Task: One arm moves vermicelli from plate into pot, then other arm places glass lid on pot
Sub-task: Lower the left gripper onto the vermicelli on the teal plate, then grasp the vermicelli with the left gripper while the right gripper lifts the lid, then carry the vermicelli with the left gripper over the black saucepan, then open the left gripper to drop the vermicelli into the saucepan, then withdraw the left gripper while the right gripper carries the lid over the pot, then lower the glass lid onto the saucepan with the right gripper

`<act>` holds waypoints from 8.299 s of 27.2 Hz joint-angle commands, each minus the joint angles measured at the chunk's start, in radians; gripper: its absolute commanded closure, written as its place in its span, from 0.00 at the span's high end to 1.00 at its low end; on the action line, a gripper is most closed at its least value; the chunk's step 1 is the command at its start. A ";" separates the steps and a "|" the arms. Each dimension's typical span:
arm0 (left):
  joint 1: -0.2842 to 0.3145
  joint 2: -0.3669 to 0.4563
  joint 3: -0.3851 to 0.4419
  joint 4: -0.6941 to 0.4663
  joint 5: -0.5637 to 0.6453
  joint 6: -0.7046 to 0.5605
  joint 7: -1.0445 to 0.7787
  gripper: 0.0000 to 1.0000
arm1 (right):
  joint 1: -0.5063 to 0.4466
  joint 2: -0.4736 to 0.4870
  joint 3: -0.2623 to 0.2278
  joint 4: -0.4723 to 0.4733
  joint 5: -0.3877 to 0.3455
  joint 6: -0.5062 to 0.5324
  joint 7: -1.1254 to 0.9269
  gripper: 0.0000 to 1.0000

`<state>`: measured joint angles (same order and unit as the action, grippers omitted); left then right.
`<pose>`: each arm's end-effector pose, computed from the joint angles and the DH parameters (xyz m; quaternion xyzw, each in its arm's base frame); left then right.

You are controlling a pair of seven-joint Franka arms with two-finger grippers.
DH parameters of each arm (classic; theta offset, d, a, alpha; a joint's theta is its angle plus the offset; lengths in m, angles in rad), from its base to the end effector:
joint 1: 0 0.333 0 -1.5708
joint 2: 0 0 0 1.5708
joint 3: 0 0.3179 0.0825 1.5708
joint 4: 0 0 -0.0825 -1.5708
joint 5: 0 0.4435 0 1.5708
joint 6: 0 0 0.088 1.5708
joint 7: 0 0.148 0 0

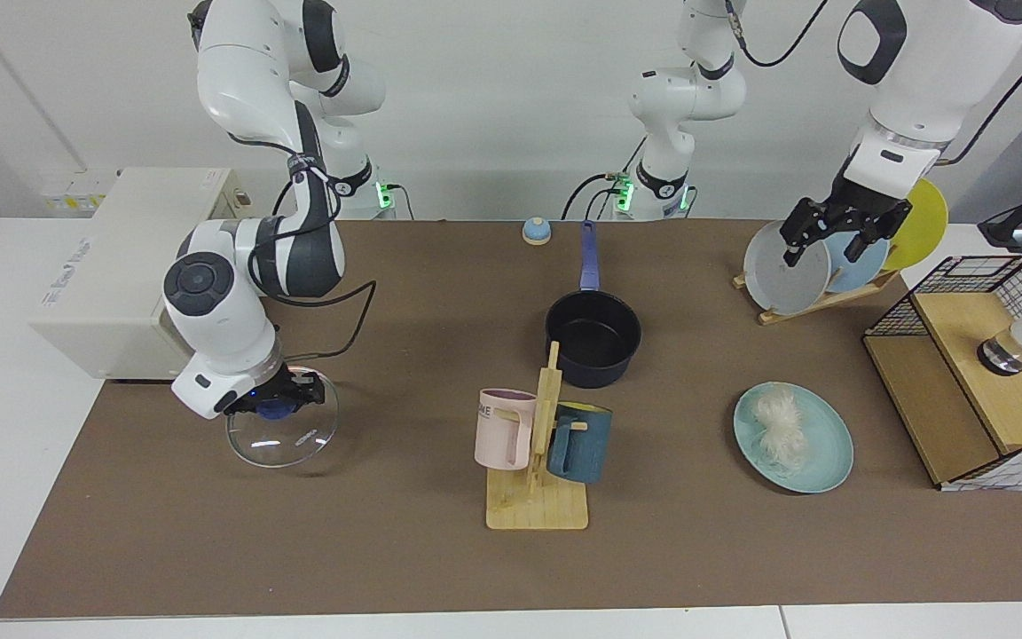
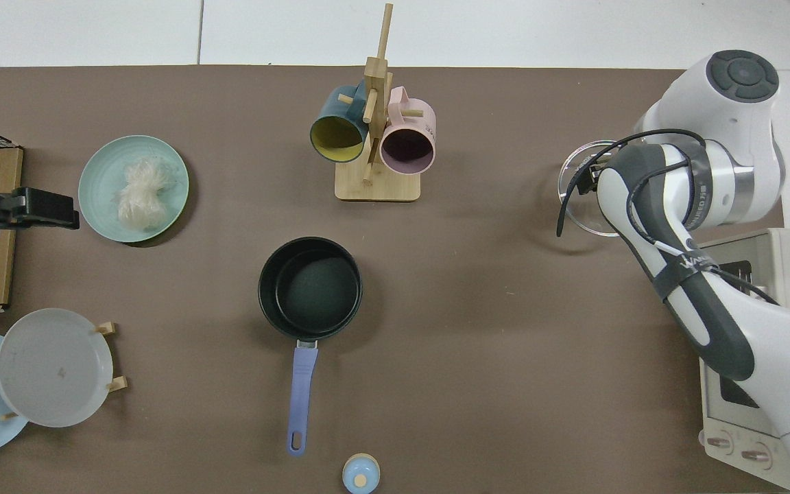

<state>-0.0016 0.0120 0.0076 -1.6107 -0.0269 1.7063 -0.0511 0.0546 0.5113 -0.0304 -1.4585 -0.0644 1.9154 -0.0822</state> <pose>0.6336 0.0002 0.5692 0.9986 0.0298 0.0415 0.0143 0.7480 0.0138 0.3215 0.9967 0.0665 -0.0282 0.0367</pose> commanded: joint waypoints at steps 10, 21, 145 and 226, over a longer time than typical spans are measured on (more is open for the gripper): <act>0.022 0.213 -0.009 0.000 -0.002 0.292 0.002 1.00 | -0.009 -0.117 0.010 0.010 0.009 -0.085 -0.027 0.00; 0.052 0.428 -0.017 0.020 0.008 0.527 0.068 1.00 | -0.007 -0.204 0.010 0.010 0.009 -0.180 -0.027 0.00; 0.058 0.063 -0.161 0.023 0.061 -0.066 -0.139 1.00 | 0.056 -0.203 0.541 0.027 -0.055 -0.187 0.855 0.00; 0.061 0.045 -0.101 0.023 -0.024 -0.068 0.068 1.00 | 0.327 0.262 0.622 0.284 -0.290 -0.073 1.440 0.00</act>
<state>0.0584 0.0598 -0.0990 -1.6015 -0.0516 1.6624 0.0077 0.3865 0.7443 0.5706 -1.2032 -0.3308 1.8428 1.3331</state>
